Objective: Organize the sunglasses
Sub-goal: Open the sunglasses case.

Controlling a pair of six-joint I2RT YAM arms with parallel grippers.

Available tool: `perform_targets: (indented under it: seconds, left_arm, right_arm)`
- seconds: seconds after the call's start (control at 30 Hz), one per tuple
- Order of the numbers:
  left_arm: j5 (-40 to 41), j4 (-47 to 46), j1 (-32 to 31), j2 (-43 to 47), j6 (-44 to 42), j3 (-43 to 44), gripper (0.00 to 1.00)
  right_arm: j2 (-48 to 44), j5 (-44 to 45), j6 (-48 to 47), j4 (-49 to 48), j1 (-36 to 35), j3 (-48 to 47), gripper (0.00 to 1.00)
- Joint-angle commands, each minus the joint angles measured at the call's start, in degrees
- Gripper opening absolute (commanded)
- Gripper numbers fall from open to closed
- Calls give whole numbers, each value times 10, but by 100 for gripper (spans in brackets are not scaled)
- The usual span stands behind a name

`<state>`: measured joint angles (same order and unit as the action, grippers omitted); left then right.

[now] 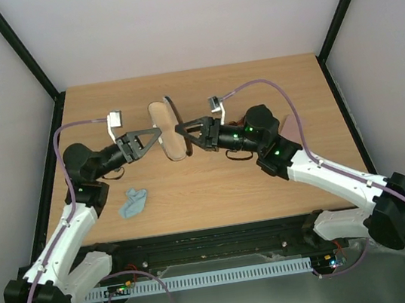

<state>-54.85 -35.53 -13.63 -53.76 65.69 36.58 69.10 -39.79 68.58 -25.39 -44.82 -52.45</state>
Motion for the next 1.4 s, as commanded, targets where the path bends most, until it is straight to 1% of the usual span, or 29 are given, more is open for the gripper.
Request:
perform_targets:
  seconds: [0.0, 0.2, 0.27, 0.33, 0.4, 0.47, 0.6, 0.7, 0.8, 0.87, 0.9, 1.1, 1.2, 1.3, 1.37]
  left_arm:
    - [1, 66, 14, -9, -64, -20, 46]
    - [-2, 80, 16, -16, -75, -20, 46]
    - [-3, 87, 17, -18, -78, -17, 49]
    - [-4, 103, 18, -18, -86, -10, 53]
    - [-1, 135, 22, -17, -104, 3, 58]
    - [10, 172, 27, -13, -125, 16, 65]
    - [43, 268, 36, -12, -185, 49, 73]
    - [75, 321, 35, -17, -223, 65, 75]
    - [95, 360, 36, -27, -252, 79, 75]
    - [114, 380, 36, -33, -265, 84, 74]
    - [126, 394, 35, -37, -272, 90, 72]
    - [212, 499, 35, -82, -324, 119, 52]
    - [197, 504, 35, -96, -329, 121, 46]
    - [177, 495, 34, -100, -326, 119, 44]
    - [183, 499, 34, -101, -326, 119, 44]
  right_arm:
    - [-58, 41, 25, -114, 5, -20, 23]
    - [-47, 41, 16, -96, 6, -23, 23]
    - [-41, 35, 6, -86, 6, -24, 23]
    - [-37, 37, -15, -55, 6, -29, 23]
    - [-35, 47, -45, -12, 6, -34, 23]
    - [-35, 61, -78, 30, 6, -35, 24]
    - [-28, 93, -142, 106, 7, -39, 24]
    - [-11, 83, -161, 127, 6, -35, 25]
    - [8, 64, -176, 140, 6, -34, 25]
    - [15, 52, -182, 140, 6, -29, 25]
    - [18, 47, -184, 140, 6, -28, 25]
    - [35, 10, -194, 139, 6, -18, 25]
    - [43, -4, -199, 144, 6, -16, 25]
    - [50, -6, -206, 152, 6, -16, 25]
    - [55, -9, -208, 154, 6, -15, 25]
